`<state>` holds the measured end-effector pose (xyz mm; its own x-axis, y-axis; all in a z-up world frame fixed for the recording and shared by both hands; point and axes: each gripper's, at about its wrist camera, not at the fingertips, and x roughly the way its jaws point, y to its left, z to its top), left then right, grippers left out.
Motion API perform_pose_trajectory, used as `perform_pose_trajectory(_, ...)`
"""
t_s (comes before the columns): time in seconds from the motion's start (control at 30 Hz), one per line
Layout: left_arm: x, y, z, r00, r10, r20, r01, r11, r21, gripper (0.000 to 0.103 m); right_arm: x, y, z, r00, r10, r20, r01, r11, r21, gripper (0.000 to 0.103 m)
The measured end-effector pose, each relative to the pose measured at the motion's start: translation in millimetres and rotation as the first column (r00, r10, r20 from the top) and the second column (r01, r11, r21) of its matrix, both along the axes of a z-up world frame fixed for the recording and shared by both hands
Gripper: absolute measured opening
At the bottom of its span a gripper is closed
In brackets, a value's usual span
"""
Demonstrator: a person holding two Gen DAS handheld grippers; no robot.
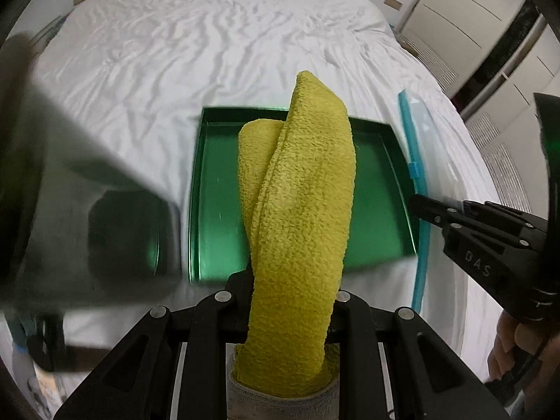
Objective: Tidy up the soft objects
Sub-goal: 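Carry the zip bag and yellow glove over the green tray with both tools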
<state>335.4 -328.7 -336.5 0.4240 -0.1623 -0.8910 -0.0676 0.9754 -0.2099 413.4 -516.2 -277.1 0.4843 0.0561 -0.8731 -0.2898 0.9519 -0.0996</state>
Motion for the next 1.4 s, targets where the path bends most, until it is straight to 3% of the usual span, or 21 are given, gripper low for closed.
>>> perform_pose_trajectory(0.3,40,5,-16,0.998,0.051,0.047,-0.054,0.997,0.054,0.018,31,4,-17,0.997,-0.020,0.073,0.019,1.000,0.013,0.007)
perform_pose_trajectory(0.8,76,4,-53,0.995,0.086,0.044,-0.090,0.989,0.117,0.018,92,6,-68,0.991,-0.004,0.132,0.005,1.000,-0.008,0.008)
perform_pose_trajectory(1.4,78,7,-75,0.996,0.085,0.028,-0.088,0.985,0.145,0.018,125,3,-101,0.996,-0.021,0.092,0.024,0.999,-0.027,0.009)
